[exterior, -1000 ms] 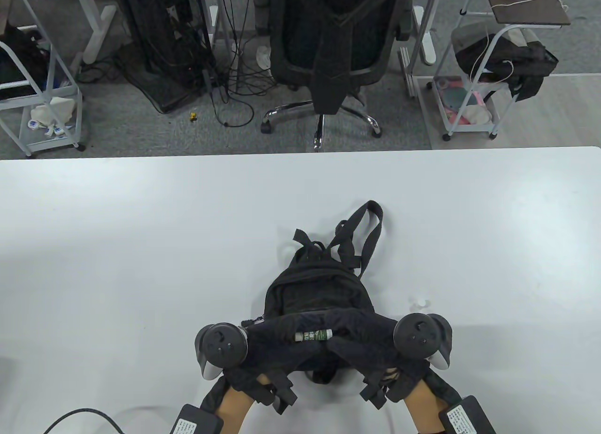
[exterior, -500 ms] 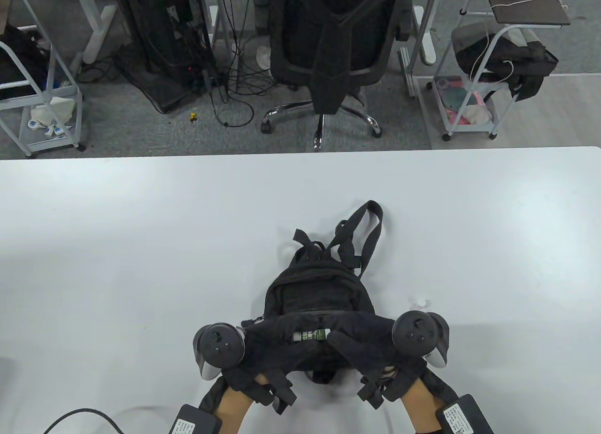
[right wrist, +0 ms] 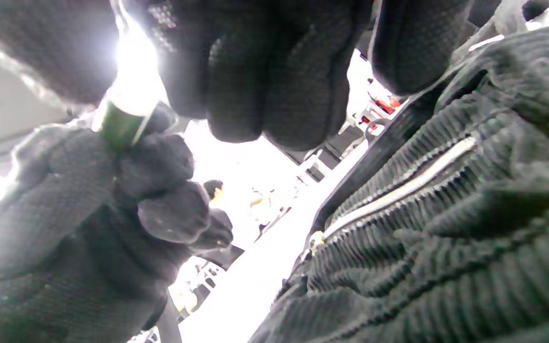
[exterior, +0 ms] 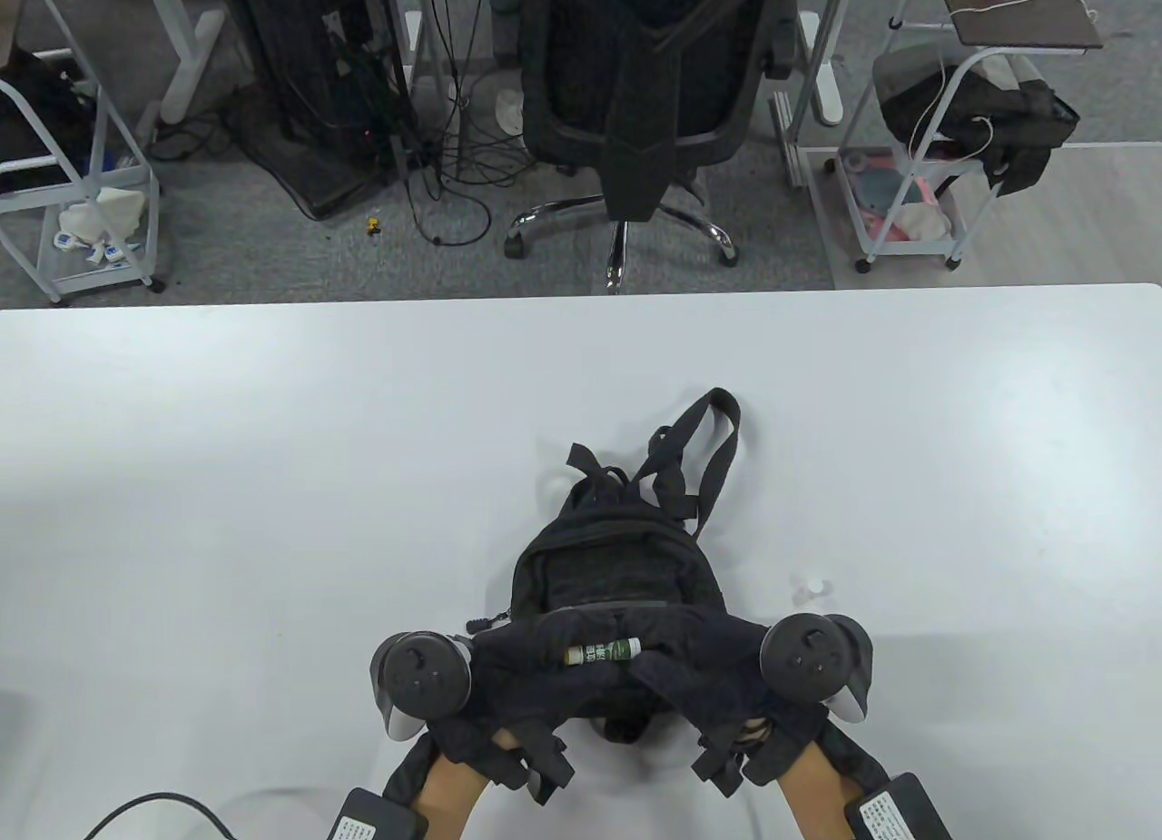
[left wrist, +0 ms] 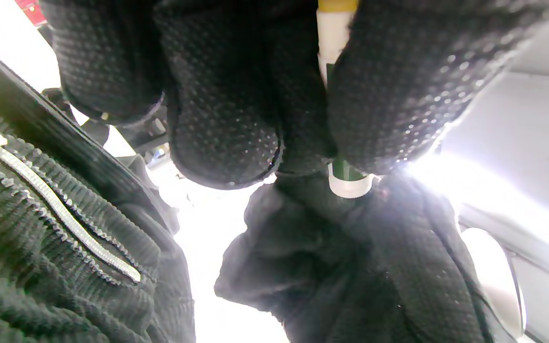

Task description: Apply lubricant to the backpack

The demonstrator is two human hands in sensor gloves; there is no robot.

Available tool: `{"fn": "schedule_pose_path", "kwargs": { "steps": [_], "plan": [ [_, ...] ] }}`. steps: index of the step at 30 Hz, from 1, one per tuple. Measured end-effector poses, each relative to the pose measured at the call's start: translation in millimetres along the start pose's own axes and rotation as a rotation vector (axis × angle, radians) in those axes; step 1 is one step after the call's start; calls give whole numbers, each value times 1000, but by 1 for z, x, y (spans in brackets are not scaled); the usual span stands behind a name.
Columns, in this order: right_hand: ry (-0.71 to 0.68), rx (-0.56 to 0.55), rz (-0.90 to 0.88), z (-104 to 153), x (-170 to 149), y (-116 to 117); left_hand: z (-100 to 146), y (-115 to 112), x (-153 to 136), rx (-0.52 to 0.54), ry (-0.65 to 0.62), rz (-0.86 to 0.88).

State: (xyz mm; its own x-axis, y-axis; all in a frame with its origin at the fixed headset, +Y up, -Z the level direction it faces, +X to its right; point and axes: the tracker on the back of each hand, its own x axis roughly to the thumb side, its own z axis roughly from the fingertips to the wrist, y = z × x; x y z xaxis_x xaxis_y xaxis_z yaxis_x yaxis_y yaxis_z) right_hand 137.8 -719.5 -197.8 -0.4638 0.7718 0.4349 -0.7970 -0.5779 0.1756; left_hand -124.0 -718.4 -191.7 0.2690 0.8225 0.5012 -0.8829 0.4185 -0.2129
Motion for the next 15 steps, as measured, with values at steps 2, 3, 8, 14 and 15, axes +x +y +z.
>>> {"fn": "schedule_pose_path", "kwargs": {
  "steps": [2, 3, 8, 14, 15],
  "plan": [
    [-11, -4, -26, 0, 1, -1, 0, -1, 0, -2, 0, 0],
    [-11, -4, -38, 0, 1, -1, 0, -1, 0, -9, -4, -2],
    [21, 15, -30, -2, -3, 0, -1, -2, 1, -10, -12, -14],
    [1, 14, -10, -1, -1, -1, 0, -1, 2, -2, -12, -10],
    [4, 16, -16, -1, 0, 0, 0, -1, 2, -2, -14, -11]
  ]
}}
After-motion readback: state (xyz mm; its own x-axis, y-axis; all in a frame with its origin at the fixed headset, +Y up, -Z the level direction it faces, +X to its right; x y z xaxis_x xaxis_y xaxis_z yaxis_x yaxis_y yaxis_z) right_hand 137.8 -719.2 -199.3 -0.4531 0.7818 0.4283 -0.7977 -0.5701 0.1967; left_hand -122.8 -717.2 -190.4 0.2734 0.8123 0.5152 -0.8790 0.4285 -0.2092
